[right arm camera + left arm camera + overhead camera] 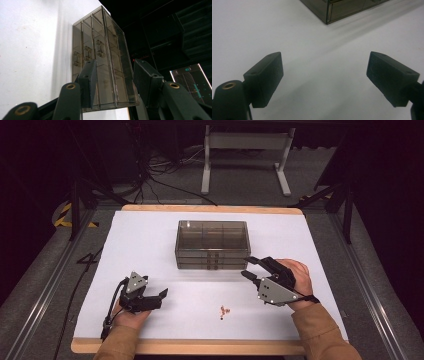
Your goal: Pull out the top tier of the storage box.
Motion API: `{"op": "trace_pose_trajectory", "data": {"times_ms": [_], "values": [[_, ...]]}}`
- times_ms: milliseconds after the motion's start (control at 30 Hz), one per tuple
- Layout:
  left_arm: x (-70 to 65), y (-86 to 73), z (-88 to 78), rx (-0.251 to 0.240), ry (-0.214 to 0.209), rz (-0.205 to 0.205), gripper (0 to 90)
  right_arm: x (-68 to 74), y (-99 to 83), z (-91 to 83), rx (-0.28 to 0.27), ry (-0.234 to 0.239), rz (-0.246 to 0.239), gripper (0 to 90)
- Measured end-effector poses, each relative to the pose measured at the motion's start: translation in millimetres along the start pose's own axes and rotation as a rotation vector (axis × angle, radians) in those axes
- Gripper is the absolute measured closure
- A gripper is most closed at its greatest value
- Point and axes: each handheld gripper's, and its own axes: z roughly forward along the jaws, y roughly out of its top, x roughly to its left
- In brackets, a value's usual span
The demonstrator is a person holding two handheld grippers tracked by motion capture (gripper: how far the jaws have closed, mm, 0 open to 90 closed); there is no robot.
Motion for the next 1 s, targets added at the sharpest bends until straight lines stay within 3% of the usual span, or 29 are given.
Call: {"op": "trace_pose_trajectory", "data": {"times_ms": [167, 333, 567, 1000], "values": [[1.2, -0.3, -0.4, -0.007, -0.003, -0.014, 14.5, 1.5, 6.4, -2.8, -0.006, -0.037, -0.035, 53.9], [1.7, -0.3, -1.0, -0.005, -0.006, -0.014, 14.5, 5.8, 11.1, -1.3, 0.032, -0.05, -0.098, 53.9], [2.3, -0.4, -1.1, -0.012, -0.003, -0.023, 14.6, 6.4, 15.0, 0.6, 0.033, -0.064, -0.098, 54.1], [2.5, -0.3, -1.0, -0.012, -0.003, -0.025, 14.6, 15.2, 19.2, 6.5, 0.111, -0.111, -0.183, 55.2]]}}
